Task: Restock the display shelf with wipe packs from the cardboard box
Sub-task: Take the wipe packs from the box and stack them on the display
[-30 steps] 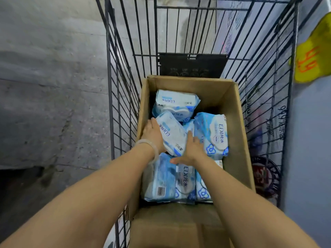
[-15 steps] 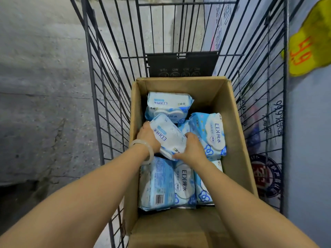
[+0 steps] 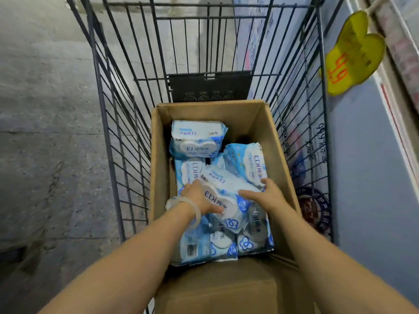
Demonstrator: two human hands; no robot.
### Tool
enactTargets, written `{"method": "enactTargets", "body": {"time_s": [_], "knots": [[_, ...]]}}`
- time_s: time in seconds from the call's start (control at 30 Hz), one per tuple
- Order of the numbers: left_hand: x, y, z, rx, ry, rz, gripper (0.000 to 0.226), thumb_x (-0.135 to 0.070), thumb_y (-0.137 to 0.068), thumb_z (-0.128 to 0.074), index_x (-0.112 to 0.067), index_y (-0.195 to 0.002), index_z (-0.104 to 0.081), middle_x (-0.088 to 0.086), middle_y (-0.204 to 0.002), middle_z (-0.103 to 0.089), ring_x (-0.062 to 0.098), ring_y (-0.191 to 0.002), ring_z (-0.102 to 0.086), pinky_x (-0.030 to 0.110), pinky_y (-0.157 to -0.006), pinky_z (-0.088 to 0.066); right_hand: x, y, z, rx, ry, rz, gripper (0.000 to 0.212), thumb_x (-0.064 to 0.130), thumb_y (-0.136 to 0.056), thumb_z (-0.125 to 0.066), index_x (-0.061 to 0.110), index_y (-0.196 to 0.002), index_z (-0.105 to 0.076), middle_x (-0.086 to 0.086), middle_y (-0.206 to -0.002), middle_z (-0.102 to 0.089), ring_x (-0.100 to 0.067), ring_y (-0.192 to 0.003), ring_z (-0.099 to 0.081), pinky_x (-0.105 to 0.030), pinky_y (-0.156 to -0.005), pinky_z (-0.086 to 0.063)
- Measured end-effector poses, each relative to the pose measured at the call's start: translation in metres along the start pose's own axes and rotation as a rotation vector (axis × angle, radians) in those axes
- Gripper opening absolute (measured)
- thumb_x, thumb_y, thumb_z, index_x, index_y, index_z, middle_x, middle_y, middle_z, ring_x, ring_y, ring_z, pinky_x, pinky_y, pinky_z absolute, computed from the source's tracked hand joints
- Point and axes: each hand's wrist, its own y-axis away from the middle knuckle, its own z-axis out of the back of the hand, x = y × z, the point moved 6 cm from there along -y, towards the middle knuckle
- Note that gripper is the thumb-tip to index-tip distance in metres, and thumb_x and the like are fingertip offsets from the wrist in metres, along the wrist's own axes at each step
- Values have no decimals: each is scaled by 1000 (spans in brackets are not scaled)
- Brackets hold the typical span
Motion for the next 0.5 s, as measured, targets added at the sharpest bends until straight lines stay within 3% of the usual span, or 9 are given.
{"method": "enactTargets", "body": {"time_s": [0.1, 0.2, 0.27, 0.33, 0.4, 0.43, 0.5], "knots": [[6, -15, -9, 3, 113, 17, 94, -29, -63, -88, -11, -134, -29, 11, -136, -37, 26, -119, -43, 37, -102, -38, -47, 3, -26, 26, -250, -77, 135, 62, -31, -87, 14, -145, -31, -4, -144, -45, -25, -126, -51, -47, -106, -44], [13, -30, -13, 71, 157, 14, 87, -20, -66, -87, -13, -124, -22, 9, -126, -43, 23, -105, -45, 37, -98, -42, -62, 6, -48, 122, -355, -72, 136, 39, -46, -94, 25, -151, -7, 5, -146, -36, -21, -134, -41, -48, -110, -39], [16, -36, -11, 66, 134, -2, 98, -24, -63, -88, -12, -131, -19, 9, -131, -44, 27, -114, -50, 42, -102, -43, -73, 3, -50, 122, -472, -86, 145, 30, -40, -96, 30, -151, -2, 5, -147, -37, -21, -133, -42, -50, -109, -40], [14, -36, -9, 64, 143, -29, 124, -33, -52, -92, -19, -145, -11, 7, -143, -41, 30, -128, -46, 46, -107, -40, -81, 7, -54, 151, -504, -117, 155, 33, -28, -97, 30, -150, -2, -2, -149, -41, -24, -131, -46, -52, -107, -41], [14, -45, -8, 49, 52, -65, 144, -59, -31, -89, -27, -149, -11, 3, -146, -41, 29, -133, -43, 48, -108, -40, -84, 13, -63, 201, -356, -97, 160, 43, -25, -96, 26, -150, 2, -3, -150, -39, -24, -135, -42, -50, -110, -39], [14, -47, -8, 45, -35, -78, 145, -69, -25, -83, -25, -148, -19, 3, -143, -44, 28, -131, -45, 47, -106, -41, -82, 19, -66, 213, -281, -81, 160, 45, -26, -94, 23, -151, 4, -2, -151, -36, -23, -137, -38, -48, -112, -37], [9, -42, -4, 34, -175, -74, 131, -74, -34, -79, -17, -142, -30, 6, -136, -47, 28, -127, -45, 46, -103, -43, -83, 16, -67, 130, -247, -57, 142, 35, -37, -93, 16, -148, -5, -1, -143, -42, -22, -134, -41, -47, -111, -38]]}}
